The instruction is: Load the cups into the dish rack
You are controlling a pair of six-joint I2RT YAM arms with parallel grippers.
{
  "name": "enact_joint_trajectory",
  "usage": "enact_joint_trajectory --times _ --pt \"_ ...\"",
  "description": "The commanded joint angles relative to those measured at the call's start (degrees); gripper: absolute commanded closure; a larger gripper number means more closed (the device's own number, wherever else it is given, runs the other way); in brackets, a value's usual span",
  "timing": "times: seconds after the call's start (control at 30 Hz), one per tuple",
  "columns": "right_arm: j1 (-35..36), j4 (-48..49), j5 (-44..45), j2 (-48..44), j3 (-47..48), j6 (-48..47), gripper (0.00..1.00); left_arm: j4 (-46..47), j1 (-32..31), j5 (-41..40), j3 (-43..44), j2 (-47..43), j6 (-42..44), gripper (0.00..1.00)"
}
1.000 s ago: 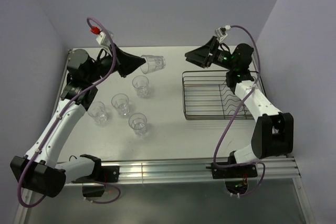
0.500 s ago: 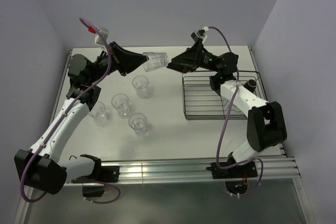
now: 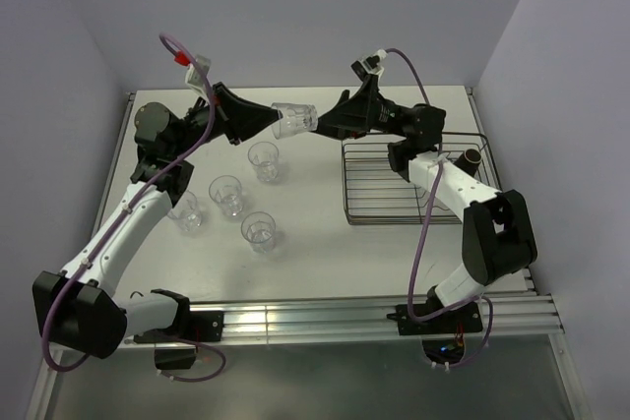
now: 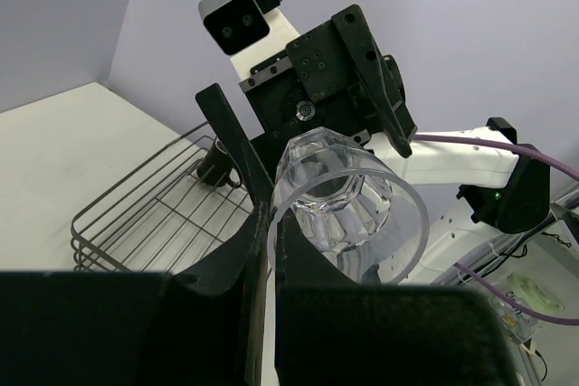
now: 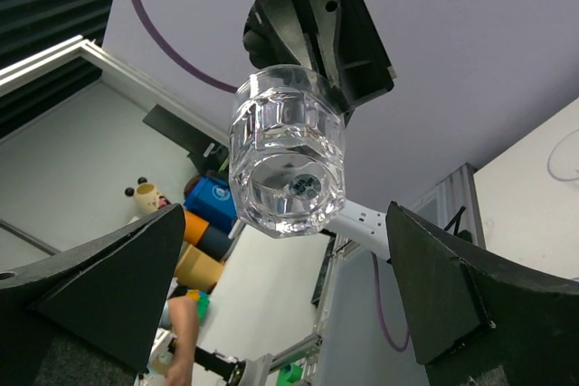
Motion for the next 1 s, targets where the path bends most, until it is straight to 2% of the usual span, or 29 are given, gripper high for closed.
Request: enact_joint_trajectory --times 0.0,0.27,0.57,0.97 --pt "1.26 2.28 -0.36 -0.18 2.19 -1.12 0.00 3.43 0.09 1.10 0.36 0.23 -0.89 1.00" --pt "2.57 2.81 -0.54 1.58 4.12 -0.77 0.00 2.19 0.00 0.92 -0.70 0.49 0.42 1.00" --pt "3.28 2.55 -0.72 2.64 4.91 -1.03 0.07 2.98 0.00 1.45 -1.40 0.84 -0.19 1.00" --pt "3.28 1.93 -0.63 3.43 4.74 -1.56 0.39 2.72 -0.08 1.62 -2.37 0.49 0.16 1.00"
